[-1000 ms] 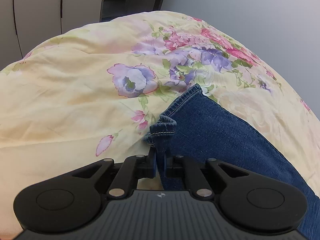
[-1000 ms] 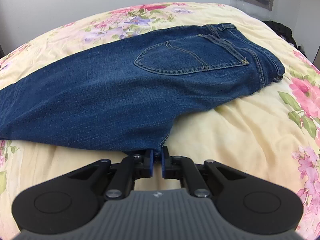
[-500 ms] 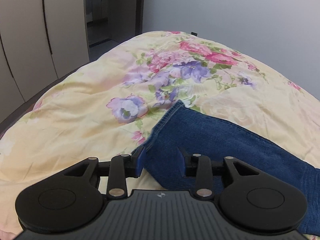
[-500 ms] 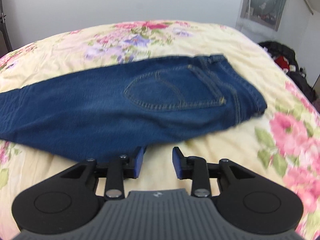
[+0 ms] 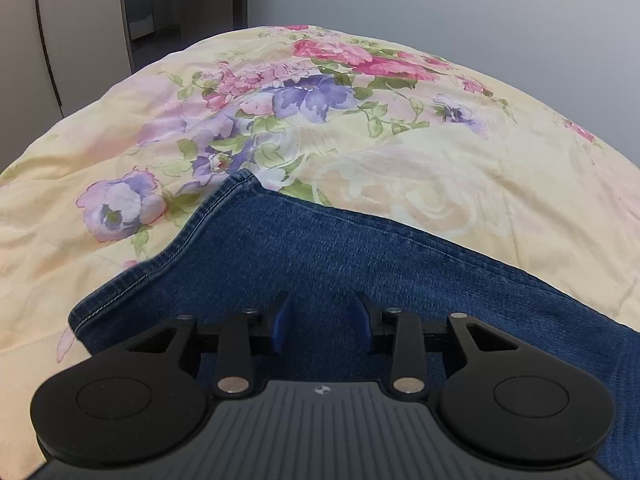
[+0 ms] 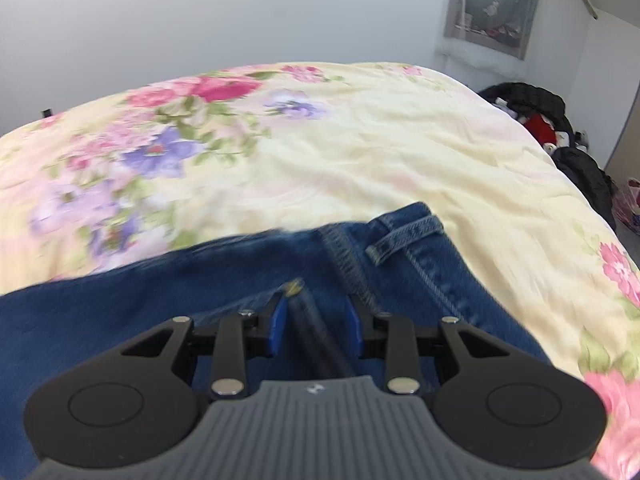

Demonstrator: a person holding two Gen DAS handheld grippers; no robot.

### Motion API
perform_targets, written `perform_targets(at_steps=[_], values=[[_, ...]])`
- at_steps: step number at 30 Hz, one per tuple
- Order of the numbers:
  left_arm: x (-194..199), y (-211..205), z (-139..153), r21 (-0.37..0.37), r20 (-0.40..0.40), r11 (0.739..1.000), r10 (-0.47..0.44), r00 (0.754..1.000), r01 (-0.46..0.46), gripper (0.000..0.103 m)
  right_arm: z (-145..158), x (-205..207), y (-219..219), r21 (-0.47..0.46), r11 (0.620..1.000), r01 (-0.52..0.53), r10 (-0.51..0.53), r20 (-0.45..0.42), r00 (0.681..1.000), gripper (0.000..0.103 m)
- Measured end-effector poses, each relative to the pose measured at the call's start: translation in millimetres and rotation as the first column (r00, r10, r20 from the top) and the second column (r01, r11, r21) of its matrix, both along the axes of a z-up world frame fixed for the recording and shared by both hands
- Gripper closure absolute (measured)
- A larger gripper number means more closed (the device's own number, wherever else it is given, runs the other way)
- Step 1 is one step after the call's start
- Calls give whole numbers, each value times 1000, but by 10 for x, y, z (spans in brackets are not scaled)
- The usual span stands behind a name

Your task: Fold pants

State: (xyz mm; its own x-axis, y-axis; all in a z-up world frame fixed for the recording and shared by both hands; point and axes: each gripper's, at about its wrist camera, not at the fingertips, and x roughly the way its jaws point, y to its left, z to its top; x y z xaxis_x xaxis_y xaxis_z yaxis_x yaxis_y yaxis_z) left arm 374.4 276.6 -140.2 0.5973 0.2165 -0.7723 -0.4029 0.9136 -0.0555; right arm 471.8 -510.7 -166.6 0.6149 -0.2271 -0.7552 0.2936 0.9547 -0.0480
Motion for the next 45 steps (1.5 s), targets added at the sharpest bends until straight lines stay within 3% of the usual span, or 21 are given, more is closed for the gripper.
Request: perform_targets(at_steps=[8, 13, 15, 18, 21, 25, 28, 31, 33, 34, 36, 37, 38, 40, 41, 45], values=[[300, 118, -150, 14, -22, 1000, 0, 1000, 0, 59, -412, 561, -115, -3, 1000, 5, -5, -63, 998, 82], [291, 129, -157, 18, -9, 1000, 9, 1000, -9, 59, -352, 530, -116, -6, 1000, -13, 12, -76, 997, 83], [258, 124, -89, 37, -13, 999, 18, 1000, -17, 59, -193, 395, -192, 42, 999, -5, 7, -48, 999, 82], [159, 108, 27, 43, -3, 999, -7, 1000, 7, 59, 106, 31, -354, 86, 996, 21, -20, -3, 1000, 65], [27, 86, 127, 35, 18, 999, -22, 1000, 21, 59, 325, -426, -497, 74, 997, 1, -1, -5, 1000, 62], [-116, 26, 190, 20, 18, 999, -31, 999, 31, 59, 430, -1053, -845, 123, 985, 121, -124, 18, 992, 44], [-172, -10, 177, 16, 10, 1000, -13, 1000, 13, 59, 326, -1404, -1195, 244, 936, 252, -263, 11, 965, 41], [-177, -63, 98, 19, -14, 1000, 2, 1000, -2, 59, 53, -1520, -1479, 412, 838, 356, -391, -1, 921, 41], [-180, -109, 50, 31, -23, 999, 17, 1000, -16, 59, -133, -1541, -1594, 531, 754, 387, -456, -2, 890, 44], [-185, -124, 39, 37, -23, 999, 24, 999, -23, 59, -205, -1544, -1625, 572, 720, 392, -479, 1, 878, 47], [-182, -131, 25, 36, -29, 999, 37, 999, -36, 59, -312, -1452, -1602, 623, 690, 369, -477, 8, 879, 78], [-174, -132, 15, 36, -35, 999, 38, 999, -37, 59, -291, -1401, -1554, 583, 727, 363, -453, 9, 891, 79], [-163, -137, 2, 41, -45, 999, 33, 998, -32, 58, -223, -1355, -1482, 527, 784, 328, -405, 34, 914, 88], [-122, -155, -26, 63, -75, 998, 16, 997, -11, 58, -74, -1286, -1359, 384, 884, 268, -317, 68, 946, 94], [-103, -158, -40, 68, -84, 998, 14, 996, -9, 58, -75, -1258, -1361, 336, 905, 262, -296, 56, 953, 96], [-51, -156, -85, 74, -95, 997, 37, 995, -30, 58, -298, -1198, -1425, 326, 901, 285, -307, 16, 952, 96]])
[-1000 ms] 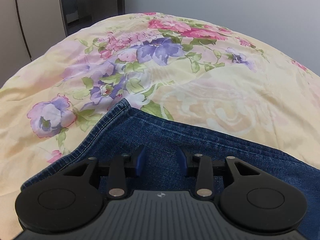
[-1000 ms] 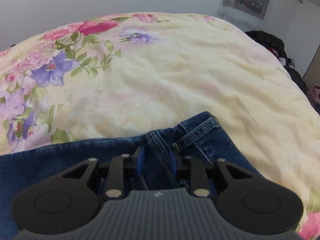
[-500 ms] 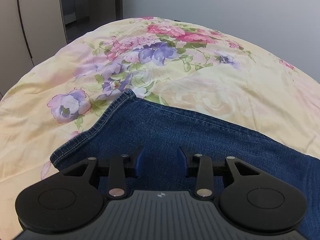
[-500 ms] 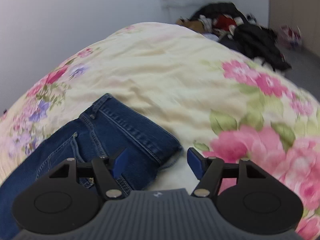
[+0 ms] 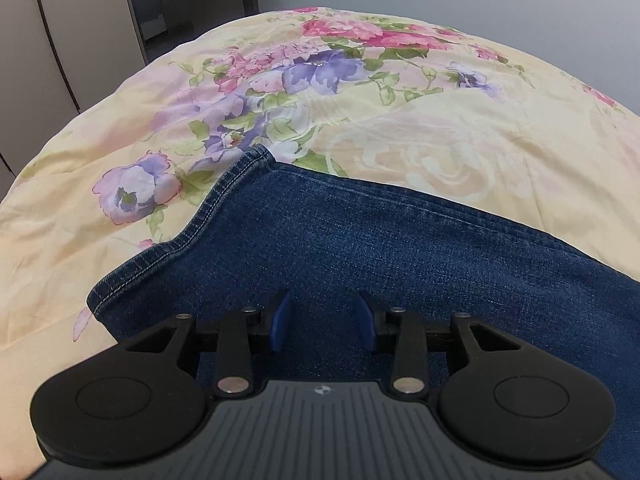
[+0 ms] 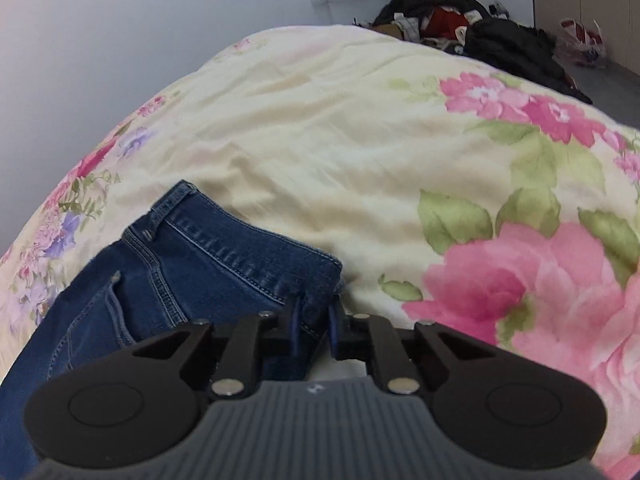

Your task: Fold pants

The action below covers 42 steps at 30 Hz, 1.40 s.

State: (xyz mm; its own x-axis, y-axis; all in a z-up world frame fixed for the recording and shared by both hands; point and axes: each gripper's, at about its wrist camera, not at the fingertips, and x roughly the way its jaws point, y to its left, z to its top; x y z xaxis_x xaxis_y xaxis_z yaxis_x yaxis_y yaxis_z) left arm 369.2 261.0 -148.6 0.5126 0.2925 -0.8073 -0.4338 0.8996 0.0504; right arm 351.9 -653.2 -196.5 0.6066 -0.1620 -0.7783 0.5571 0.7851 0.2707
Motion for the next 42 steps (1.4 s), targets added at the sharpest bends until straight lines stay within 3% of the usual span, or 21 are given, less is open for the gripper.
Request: perform_targets(at_steps=[4, 5, 6, 7, 10, 13, 17, 22, 26, 28, 31, 33, 38, 42], values=[[-57, 9, 138, 9, 23, 1000, -1, 1000, 1, 58, 88, 25, 93, -64, 997, -53, 51, -38, 998, 89], [-109, 33, 198, 1, 48, 1000, 10, 999, -10, 58, 159, -14, 95, -72, 996, -47, 44, -34, 998, 82], [-175, 65, 255, -19, 74, 1000, 21, 997, -19, 58, 241, -62, 110, -95, 995, -39, 37, -29, 999, 69], [-258, 111, 325, -53, 107, 998, 33, 994, -27, 57, 327, -116, 144, -124, 991, -44, 42, -22, 999, 65], [-540, 281, 493, -168, 208, 984, 89, 974, -54, 47, 539, -231, 287, -151, 984, -96, 97, 1, 995, 62], [-819, 475, 548, -300, 268, 950, 167, 949, -82, 43, 673, -248, 552, -162, 974, -159, 164, 18, 986, 60], [-1106, 719, 440, -443, 277, 887, 273, 921, -130, 42, 741, -117, 1114, -170, 943, -287, 293, 13, 956, 60], [-1316, 982, 204, -533, 261, 830, 346, 901, -164, 37, 797, 70, 1930, -193, 859, -474, 479, -23, 877, 61], [-1303, 1154, -53, -595, 228, 781, 390, 892, -189, 36, 807, 237, 2534, -182, 786, -591, 593, -47, 804, 72], [-1258, 1211, -141, -610, 233, 771, 398, 887, -186, 37, 795, 323, 2819, -175, 751, -636, 636, -63, 769, 80], [-1157, 1269, -226, -624, 242, 761, 403, 883, -176, 37, 766, 430, 3247, -168, 698, -696, 694, -77, 715, 82], [-1075, 1282, -257, -620, 248, 767, 390, 887, -164, 42, 736, 511, 3543, -159, 658, -736, 733, -88, 674, 86], [-899, 1260, -267, -564, 248, 813, 333, 910, -144, 57, 665, 731, 4258, -151, 556, -817, 813, -103, 573, 94], [-824, 1248, -254, -549, 249, 824, 324, 913, -143, 69, 551, 936, 4769, -152, 504, -850, 847, -105, 521, 96]])
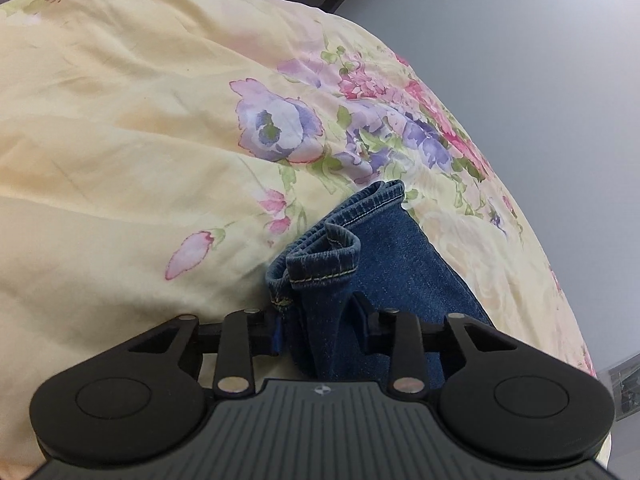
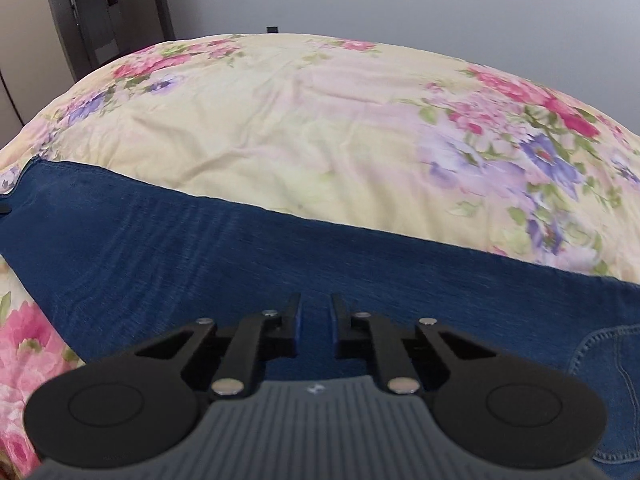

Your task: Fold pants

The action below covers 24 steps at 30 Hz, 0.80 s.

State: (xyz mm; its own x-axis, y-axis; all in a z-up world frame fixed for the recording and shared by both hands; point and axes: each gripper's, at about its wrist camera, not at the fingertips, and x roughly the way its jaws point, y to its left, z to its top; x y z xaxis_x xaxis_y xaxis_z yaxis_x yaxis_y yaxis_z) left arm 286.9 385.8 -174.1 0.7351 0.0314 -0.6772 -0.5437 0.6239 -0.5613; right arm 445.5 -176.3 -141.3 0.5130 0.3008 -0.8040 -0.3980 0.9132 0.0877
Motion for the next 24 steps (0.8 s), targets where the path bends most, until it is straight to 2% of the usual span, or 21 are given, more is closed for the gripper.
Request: perform_targets(at_steps=[3, 7, 11, 16, 18, 24], values=[[40, 4, 6, 0, -7, 1000, -5, 1000, 5, 74, -118, 171, 325, 0, 1000, -29, 29, -10, 1000, 98], [68, 13, 2, 11, -9, 1000, -25, 1000, 25, 76, -234, 387, 647, -30, 999, -33, 33, -17, 999, 100], [88, -13, 11, 42, -13, 998, -41, 999, 41, 79, -371, 637, 815, -70, 997, -10, 7, -35, 999, 103], [117, -66, 78, 91, -27, 994, -66, 997, 69, 88, -535, 813, 884, -90, 996, 15, -21, -71, 997, 103], [119, -82, 152, 105, -20, 992, -61, 998, 63, 95, -535, 816, 893, -97, 995, 13, -20, -72, 997, 103], [113, -176, 569, 158, 21, 984, -84, 996, 80, 96, -236, 550, 749, -50, 999, 13, -18, -85, 996, 103]])
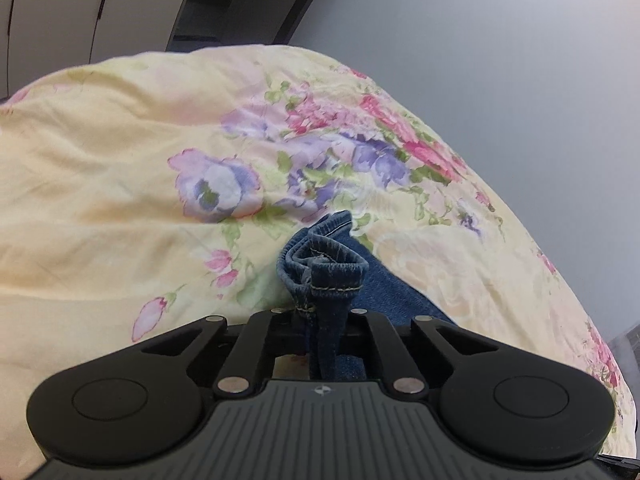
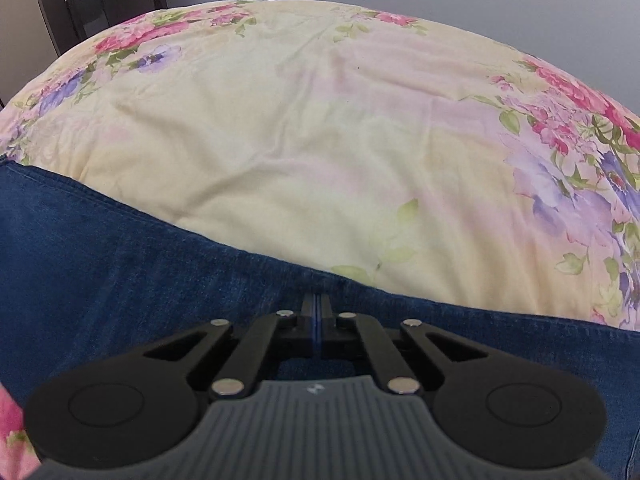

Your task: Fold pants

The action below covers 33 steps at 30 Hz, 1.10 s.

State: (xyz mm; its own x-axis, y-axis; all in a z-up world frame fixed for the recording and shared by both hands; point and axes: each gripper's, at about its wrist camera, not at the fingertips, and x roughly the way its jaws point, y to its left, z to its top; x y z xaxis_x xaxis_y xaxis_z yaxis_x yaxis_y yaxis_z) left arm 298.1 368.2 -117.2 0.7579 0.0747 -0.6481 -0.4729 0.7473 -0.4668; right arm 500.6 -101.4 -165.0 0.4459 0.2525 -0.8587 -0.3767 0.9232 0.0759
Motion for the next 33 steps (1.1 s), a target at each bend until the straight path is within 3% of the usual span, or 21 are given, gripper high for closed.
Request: perform_targets(at_steps=[4, 11, 17, 22, 27, 33], values=[[9, -117, 292, 33, 36, 999, -17, 999, 16, 97, 127, -446, -153, 24, 999, -25, 26, -51, 998, 103], [73, -255, 666, 47, 73, 998, -33, 997, 30, 97, 86, -1283, -304, 40, 999, -30, 34, -113, 993, 103], [140, -438, 968, 80, 88, 995, -63, 994, 56, 97, -232, -1436, -356, 74, 997, 34, -22, -151, 988, 103], [141, -696, 1317, 140, 118, 987, -100, 988, 83, 97, -99, -1446, -482, 134, 989, 63, -41, -160, 986, 103], [184, -1206, 1882, 230, 132, 966, -154, 979, 121, 97, 222, -1605, -912, 163, 981, 109, -92, -110, 990, 103], [217, -2210, 2671, 337, 170, 926, -239, 956, 171, 97, 566, -1823, -1682, 198, 967, 162, -156, -47, 987, 103]])
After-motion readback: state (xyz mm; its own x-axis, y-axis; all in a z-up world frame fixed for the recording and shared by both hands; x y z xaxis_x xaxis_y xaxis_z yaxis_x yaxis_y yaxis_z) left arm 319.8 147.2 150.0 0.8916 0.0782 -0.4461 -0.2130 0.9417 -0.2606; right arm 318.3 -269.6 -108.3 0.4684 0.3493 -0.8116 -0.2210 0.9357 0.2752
